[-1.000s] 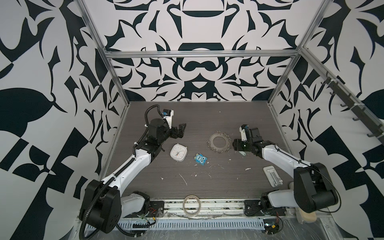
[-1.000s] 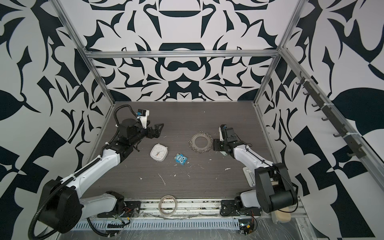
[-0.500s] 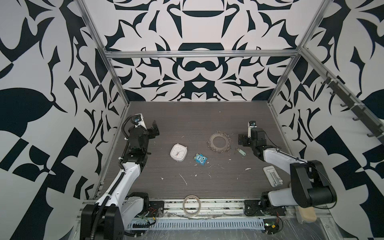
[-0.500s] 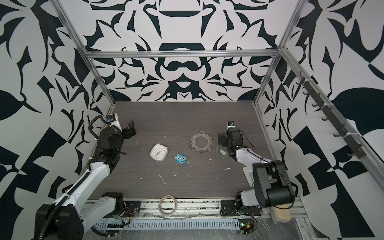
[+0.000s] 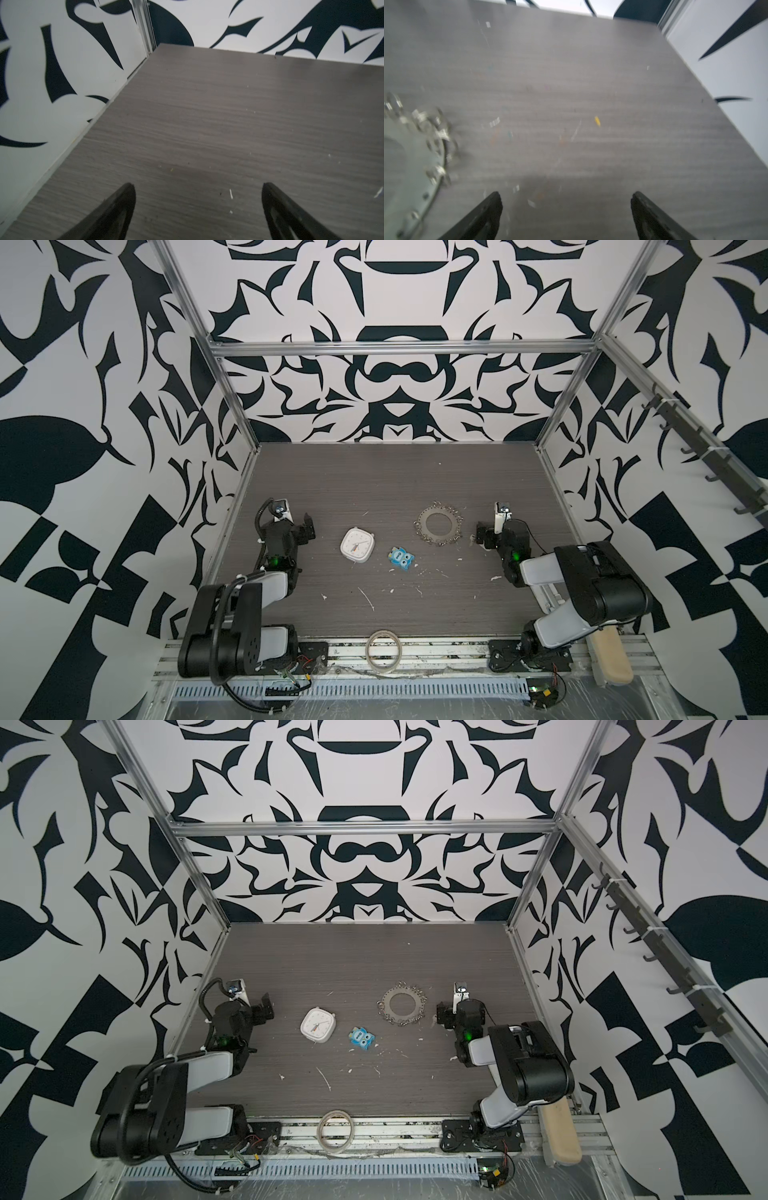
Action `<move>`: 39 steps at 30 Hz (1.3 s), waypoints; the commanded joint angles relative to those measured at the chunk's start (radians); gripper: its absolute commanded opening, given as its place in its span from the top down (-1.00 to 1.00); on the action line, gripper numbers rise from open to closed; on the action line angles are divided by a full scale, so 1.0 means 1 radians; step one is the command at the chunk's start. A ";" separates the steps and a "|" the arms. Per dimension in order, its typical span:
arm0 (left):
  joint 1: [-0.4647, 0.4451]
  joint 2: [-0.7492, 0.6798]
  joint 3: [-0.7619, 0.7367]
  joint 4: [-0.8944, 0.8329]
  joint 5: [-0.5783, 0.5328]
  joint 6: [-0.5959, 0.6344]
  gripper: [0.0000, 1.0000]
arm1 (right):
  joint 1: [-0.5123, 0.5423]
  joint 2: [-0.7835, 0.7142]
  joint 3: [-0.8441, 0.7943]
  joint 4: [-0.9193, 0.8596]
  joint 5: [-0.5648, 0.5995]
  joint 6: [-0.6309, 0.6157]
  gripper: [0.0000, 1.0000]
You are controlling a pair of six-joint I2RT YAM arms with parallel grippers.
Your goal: Remove the keys from the keyring
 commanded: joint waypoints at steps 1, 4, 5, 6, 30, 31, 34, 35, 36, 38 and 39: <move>0.003 0.103 -0.043 0.348 0.001 0.010 -0.98 | -0.005 -0.017 0.026 0.049 -0.004 -0.007 -1.00; 0.001 0.262 -0.059 0.564 -0.032 0.025 -0.98 | -0.005 -0.020 0.027 0.047 -0.004 -0.006 -1.00; 0.001 0.259 -0.053 0.548 -0.045 0.022 -0.98 | -0.005 -0.019 0.025 0.049 -0.001 -0.006 -1.00; 0.001 0.218 -0.037 0.463 -0.050 0.005 -0.98 | -0.005 -0.018 0.025 0.050 -0.002 -0.007 -1.00; 0.003 0.191 0.111 0.147 -0.163 -0.037 -0.98 | -0.005 -0.018 0.027 0.046 0.004 -0.004 -1.00; 0.002 0.191 0.110 0.147 -0.163 -0.038 -0.98 | -0.005 -0.018 0.028 0.045 0.004 -0.005 -1.00; 0.003 0.192 0.111 0.148 -0.163 -0.038 -0.98 | -0.004 -0.018 0.028 0.045 0.004 -0.005 -1.00; 0.002 0.191 0.110 0.148 -0.163 -0.037 -0.98 | -0.005 -0.018 0.027 0.046 0.004 -0.005 -1.00; 0.003 0.192 0.112 0.148 -0.163 -0.038 -0.98 | -0.005 -0.018 0.027 0.046 0.003 -0.005 -1.00; 0.003 0.192 0.111 0.148 -0.163 -0.038 -0.98 | -0.005 -0.018 0.028 0.046 0.004 -0.005 -1.00; 0.002 0.191 0.110 0.149 -0.163 -0.038 -0.98 | -0.005 -0.018 0.028 0.045 0.005 -0.005 -1.00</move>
